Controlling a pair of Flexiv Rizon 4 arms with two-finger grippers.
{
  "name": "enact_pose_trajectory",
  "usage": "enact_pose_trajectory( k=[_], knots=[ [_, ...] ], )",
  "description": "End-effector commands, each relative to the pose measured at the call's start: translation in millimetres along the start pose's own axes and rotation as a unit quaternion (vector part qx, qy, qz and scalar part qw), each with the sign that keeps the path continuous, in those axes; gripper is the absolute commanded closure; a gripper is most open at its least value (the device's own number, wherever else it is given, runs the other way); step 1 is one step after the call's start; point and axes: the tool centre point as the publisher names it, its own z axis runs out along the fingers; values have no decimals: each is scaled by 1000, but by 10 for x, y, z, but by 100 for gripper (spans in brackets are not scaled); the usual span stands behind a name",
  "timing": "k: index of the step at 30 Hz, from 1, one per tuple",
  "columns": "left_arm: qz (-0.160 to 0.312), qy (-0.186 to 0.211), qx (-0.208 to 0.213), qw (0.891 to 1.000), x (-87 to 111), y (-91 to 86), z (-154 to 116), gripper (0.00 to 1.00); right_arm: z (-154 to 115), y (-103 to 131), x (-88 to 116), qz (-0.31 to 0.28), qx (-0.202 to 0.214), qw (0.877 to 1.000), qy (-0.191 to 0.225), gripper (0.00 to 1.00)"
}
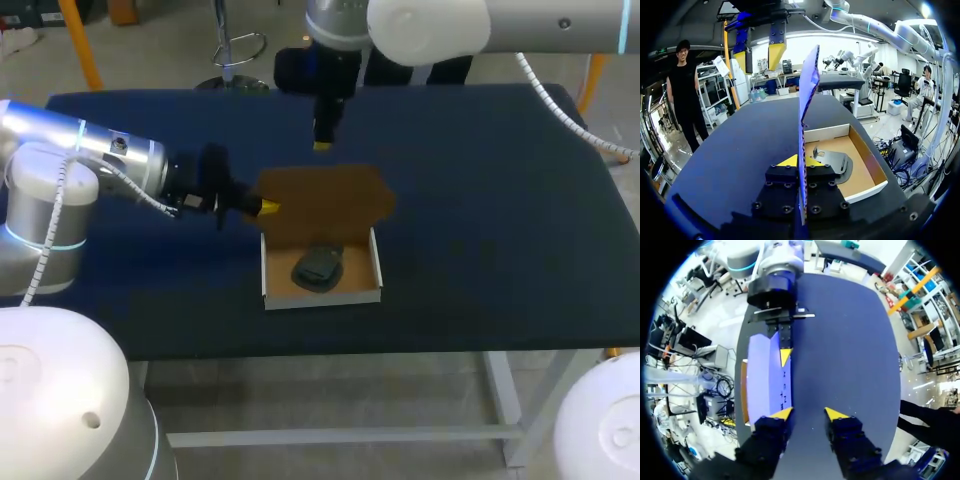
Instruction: Assemble the packaging by folding the flat box into shape, placing the metal phone stand inside, and closing the box properly
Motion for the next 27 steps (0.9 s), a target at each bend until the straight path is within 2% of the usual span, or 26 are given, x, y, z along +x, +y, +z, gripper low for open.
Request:
enact_pose_trajectory(
  k=[1,27],
  knots=[
    [0,0,0,1000,12,16,19,100,13,37,6,-1,12,1000,21,57],
    [0,0,0,1000,12,16,19,100,46,-31,432,-12,23,999,26,58]
  ],
)
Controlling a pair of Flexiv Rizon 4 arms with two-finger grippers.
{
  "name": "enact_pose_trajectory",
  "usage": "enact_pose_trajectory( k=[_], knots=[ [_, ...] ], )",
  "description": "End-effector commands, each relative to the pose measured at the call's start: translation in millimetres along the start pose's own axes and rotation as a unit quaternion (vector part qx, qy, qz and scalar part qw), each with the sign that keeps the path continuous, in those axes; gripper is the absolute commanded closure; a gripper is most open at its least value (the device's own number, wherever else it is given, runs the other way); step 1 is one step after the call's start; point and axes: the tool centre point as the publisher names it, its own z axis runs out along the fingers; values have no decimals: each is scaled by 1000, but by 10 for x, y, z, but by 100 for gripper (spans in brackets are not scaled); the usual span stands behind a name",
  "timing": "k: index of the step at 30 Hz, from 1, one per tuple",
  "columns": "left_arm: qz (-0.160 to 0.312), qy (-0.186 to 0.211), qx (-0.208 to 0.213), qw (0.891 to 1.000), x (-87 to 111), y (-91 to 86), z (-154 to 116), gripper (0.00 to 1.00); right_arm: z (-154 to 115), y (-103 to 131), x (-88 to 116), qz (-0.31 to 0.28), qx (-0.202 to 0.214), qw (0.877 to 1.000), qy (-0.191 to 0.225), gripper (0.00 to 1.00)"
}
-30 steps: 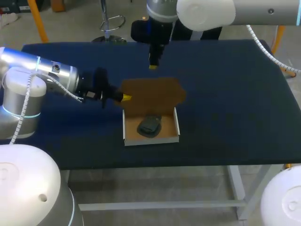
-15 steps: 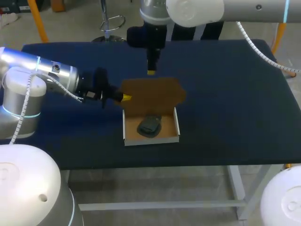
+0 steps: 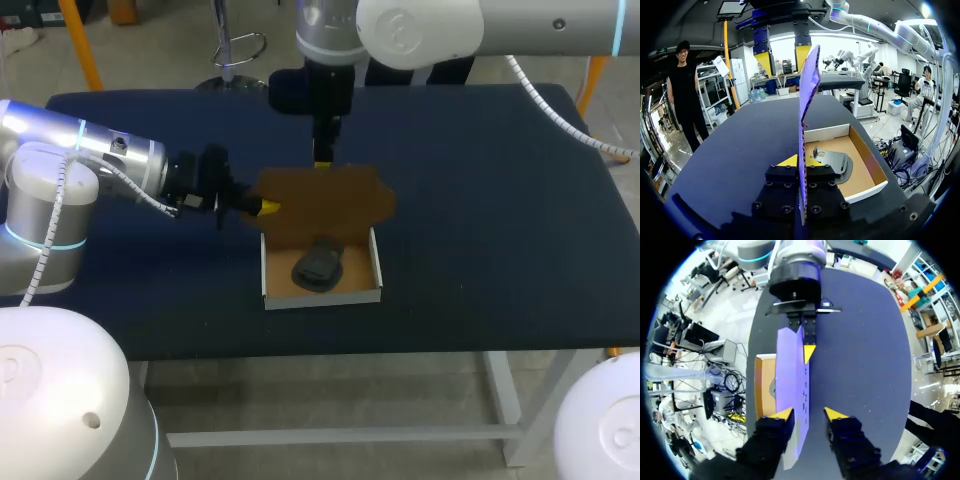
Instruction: Assemble the packaging by folding the flat box into shape, placing the metal phone stand inside, and closing the box properly
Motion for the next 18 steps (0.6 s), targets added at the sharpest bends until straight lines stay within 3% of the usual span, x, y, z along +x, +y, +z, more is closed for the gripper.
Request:
enact_pose_trajectory(
  k=[1,18],
  knots=[
    [0,0,0,1000,12,16,19,100,-2,-16,63,-1,0,1000,-5,58],
    [0,0,0,1000,12,16,19,100,102,14,191,-4,6,1000,-1,54]
  ],
)
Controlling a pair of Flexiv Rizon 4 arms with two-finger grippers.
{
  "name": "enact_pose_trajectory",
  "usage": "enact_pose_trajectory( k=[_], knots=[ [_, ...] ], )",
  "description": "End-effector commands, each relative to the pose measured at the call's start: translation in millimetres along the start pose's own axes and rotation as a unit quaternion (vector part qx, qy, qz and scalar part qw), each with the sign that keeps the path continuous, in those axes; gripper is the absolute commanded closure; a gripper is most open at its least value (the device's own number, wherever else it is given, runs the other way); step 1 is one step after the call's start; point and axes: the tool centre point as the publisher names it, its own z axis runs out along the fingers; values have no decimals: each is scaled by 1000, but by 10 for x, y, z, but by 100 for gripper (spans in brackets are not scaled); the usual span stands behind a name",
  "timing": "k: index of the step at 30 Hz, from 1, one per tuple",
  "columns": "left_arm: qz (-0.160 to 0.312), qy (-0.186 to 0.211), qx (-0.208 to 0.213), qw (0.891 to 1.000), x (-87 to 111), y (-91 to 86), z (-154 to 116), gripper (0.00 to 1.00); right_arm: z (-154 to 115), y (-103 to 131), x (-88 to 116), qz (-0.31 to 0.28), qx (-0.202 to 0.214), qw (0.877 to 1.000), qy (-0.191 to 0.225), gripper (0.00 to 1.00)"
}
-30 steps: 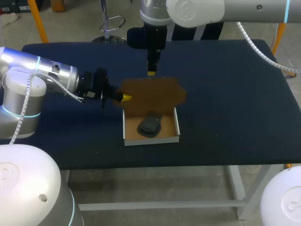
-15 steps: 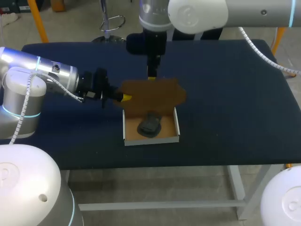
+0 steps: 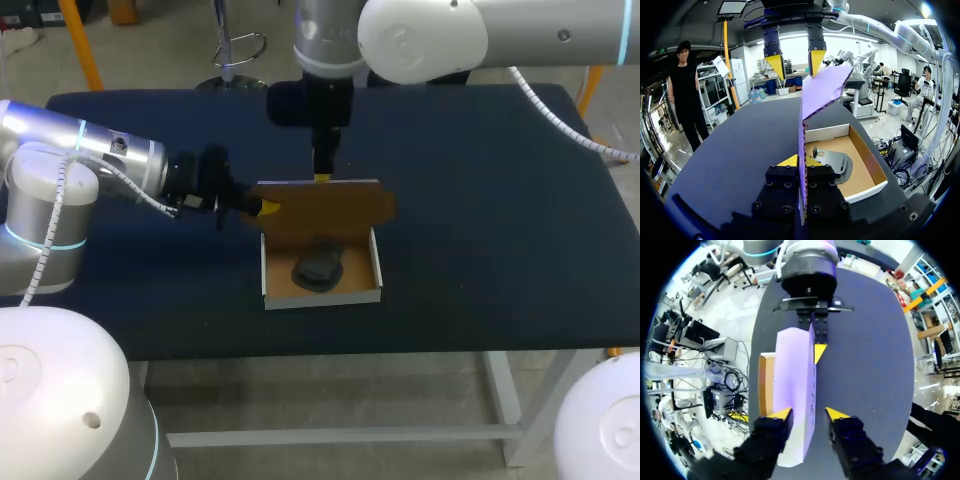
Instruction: Assemble the packaging by folding the flat box into shape, placing the metal phone stand inside, and closing the box properly
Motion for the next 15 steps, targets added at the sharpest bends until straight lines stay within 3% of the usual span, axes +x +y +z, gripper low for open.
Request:
enact_pose_trajectory(
  k=[1,7,11,15],
  knots=[
    [0,0,0,1000,7,14,18,100,20,9,36,0,0,1000,-1,54],
    [0,0,0,1000,7,14,18,100,59,26,59,-2,1,1000,-2,53],
    [0,0,0,1000,7,14,18,100,104,36,64,-4,4,1000,-1,45],
    [0,0,0,1000,7,14,18,100,136,41,59,-5,5,1000,2,48]
  ],
)
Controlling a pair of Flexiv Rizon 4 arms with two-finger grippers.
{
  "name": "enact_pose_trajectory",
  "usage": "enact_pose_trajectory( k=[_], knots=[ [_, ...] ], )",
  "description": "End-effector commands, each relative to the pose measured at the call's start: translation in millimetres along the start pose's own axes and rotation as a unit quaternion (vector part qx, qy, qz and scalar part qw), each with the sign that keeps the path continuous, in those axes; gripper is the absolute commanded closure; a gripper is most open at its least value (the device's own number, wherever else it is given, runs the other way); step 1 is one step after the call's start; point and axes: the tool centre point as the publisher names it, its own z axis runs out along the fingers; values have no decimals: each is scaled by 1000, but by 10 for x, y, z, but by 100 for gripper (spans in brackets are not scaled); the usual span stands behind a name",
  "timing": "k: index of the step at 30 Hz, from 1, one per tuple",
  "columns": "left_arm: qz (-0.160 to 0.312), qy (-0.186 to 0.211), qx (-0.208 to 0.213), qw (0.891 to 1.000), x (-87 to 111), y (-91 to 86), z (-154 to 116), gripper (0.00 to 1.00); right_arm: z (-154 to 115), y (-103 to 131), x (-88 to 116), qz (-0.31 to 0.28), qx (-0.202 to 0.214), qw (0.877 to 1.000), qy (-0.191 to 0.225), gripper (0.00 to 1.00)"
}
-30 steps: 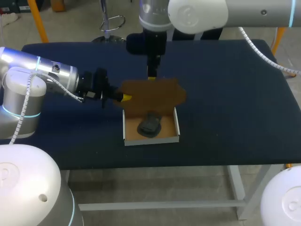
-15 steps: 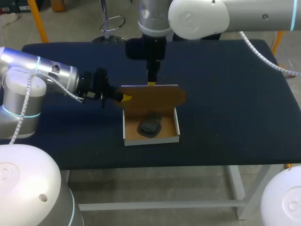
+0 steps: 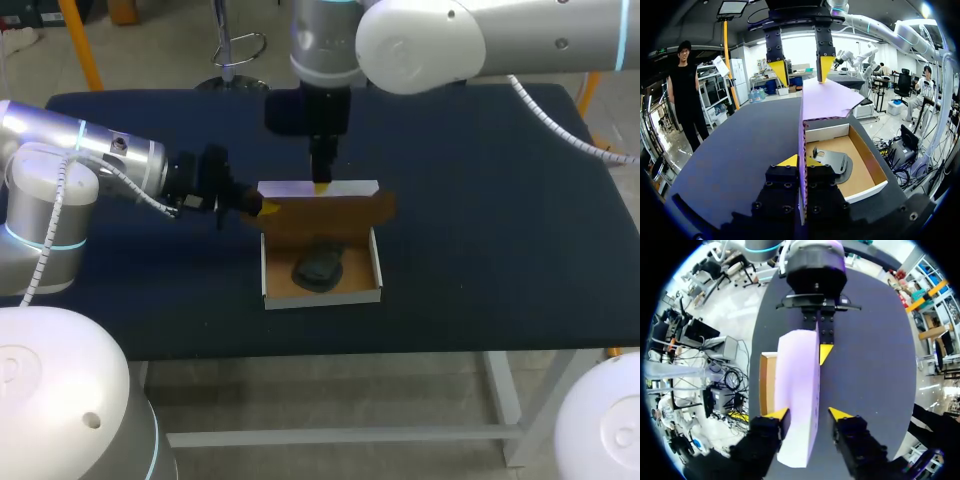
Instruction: Assemble the packaging by folding the flat box into shape, placing the metal phone stand inside, and closing the box properly
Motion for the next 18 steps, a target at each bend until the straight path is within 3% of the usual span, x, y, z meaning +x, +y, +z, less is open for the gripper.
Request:
enact_pose_trajectory(
  k=[1,12,18],
  knots=[
    [0,0,0,1000,6,13,18,100,45,17,-8,-1,2,1000,1,47],
    [0,0,0,1000,6,13,18,100,138,21,-68,-4,7,1000,13,44],
    [0,0,0,1000,6,13,18,100,208,27,-101,-5,12,1000,26,51]
  ],
)
